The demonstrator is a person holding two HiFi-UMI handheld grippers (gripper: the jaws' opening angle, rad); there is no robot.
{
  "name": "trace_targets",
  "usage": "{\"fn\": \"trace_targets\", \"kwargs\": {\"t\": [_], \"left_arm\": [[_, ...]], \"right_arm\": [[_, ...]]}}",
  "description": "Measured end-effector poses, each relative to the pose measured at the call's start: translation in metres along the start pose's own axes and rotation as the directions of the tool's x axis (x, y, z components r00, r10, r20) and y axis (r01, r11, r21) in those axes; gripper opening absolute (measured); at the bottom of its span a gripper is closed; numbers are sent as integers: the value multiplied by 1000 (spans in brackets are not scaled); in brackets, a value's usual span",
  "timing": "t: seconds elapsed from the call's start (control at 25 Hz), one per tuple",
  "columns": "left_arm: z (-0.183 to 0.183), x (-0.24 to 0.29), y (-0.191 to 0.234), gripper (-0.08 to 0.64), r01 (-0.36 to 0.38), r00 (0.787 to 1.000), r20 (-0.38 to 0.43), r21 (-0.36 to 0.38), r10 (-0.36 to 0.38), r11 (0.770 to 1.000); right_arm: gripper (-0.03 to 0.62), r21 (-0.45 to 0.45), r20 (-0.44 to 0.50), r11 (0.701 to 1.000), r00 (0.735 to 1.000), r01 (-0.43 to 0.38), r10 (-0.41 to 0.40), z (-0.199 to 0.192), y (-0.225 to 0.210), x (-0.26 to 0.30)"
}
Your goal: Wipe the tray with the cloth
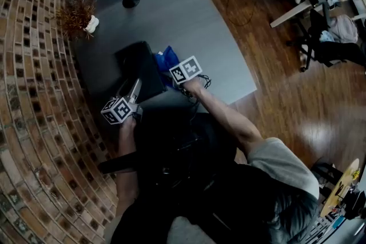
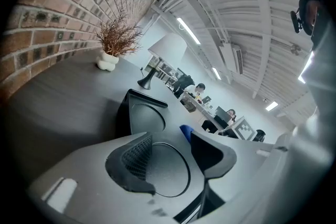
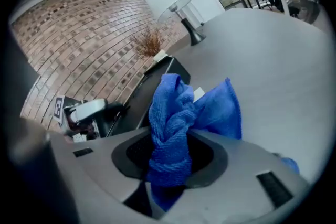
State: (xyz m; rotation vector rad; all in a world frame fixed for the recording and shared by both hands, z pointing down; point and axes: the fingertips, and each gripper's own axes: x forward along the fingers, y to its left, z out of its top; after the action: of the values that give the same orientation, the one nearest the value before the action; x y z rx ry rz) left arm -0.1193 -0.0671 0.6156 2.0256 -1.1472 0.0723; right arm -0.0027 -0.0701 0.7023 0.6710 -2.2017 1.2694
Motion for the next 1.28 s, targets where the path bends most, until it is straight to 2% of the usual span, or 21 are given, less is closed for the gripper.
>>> {"fn": "trace_targets", "kwargs": {"t": [0.08,0.12,0.16,0.2,0.24,0.32,0.4,0.44,0.52,0.56,0.68,0.76,0.8,0.84,0.88,0.92,0.96,1.04,1.12,1.2,1.28], "left_arm": [[2,0,1,219,-1,1000,1,2,1,1000],[3,0,2,219,-1,1000,2,1,1,1000],[3,-1,2,219,0,1000,2,-1,0,1000],[2,-1,2,219,2,1000,3,-3,-2,1000],[2,0,2,220,3,1000,2,-4,-3,1000],[3,0,2,216,5,1000,1,-3,-5,1000],[2,0,2,212,6,1000,2,-5,-6,1000],[2,-1,2,209,5,1000,2,-6,-5,1000],[0,-1,1,209,3,1000,0,-6,-3,1000],[0,-1,1,209,3,1000,-2,-6,-3,1000],[1,1,1,209,3,1000,-5,0,-3,1000],[2,0,1,209,0,1000,-4,3,0,1000],[2,-1,1,209,0,1000,-3,3,0,1000],[1,-2,0,209,0,1000,-2,1,0,1000],[0,-2,-1,209,3,1000,-2,0,-3,1000],[0,-2,-3,209,6,1000,-1,0,-6,1000],[0,0,-5,209,9,1000,0,3,-9,1000],[0,1,-6,209,14,1000,3,7,-14,1000],[-1,0,-6,209,18,1000,4,8,-18,1000],[-2,-2,-7,209,23,1000,4,9,-23,1000],[-1,-4,-12,209,28,1000,1,28,-28,999]], "right_arm": [[132,-30,-141,995,986,-91,86,-32,15,-7],[133,-67,-232,987,965,-144,125,-50,21,-13],[133,-119,-297,977,945,-176,134,-63,22,-20],[133,-177,-310,969,944,-173,112,-65,19,-26],[135,-231,-271,964,960,-134,68,-55,12,-32],[135,-310,-116,951,992,4,-41,-12,-1,-42],[137,-402,-20,909,991,112,-131,21,-2,-42],[137,-470,-24,874,988,125,-155,22,2,-34],[137,-629,-87,773,980,85,-178,-1,13,-12],[137,-707,-112,705,974,60,-195,-14,20,-7],[137,-881,-146,473,958,-13,-246,-45,38,-19],[137,-940,-220,314,943,-136,-250,-76,50,-34],[137,-945,-274,246,930,-214,-246,-96,56,-43],[137,-937,-328,206,914,-283,-237,-115,61,-54],[137,-922,-371,205,902,-329,-221,-130,63,-67],[137,-908,-391,243,898,-341,-202,-136,61,-81],[137,-896,-386,308,904,-319,-187,-135,54,-97],[140,-866,-319,458,927,-200,-198,-117,27,-132],[140,-818,-245,573,931,-49,-271,-101,-11,-166],[148,-773,-228,632,910,47,-347,-100,-44,-189],[177,-758,-281,652,881,40,-381,-114,-58,-198]]}}
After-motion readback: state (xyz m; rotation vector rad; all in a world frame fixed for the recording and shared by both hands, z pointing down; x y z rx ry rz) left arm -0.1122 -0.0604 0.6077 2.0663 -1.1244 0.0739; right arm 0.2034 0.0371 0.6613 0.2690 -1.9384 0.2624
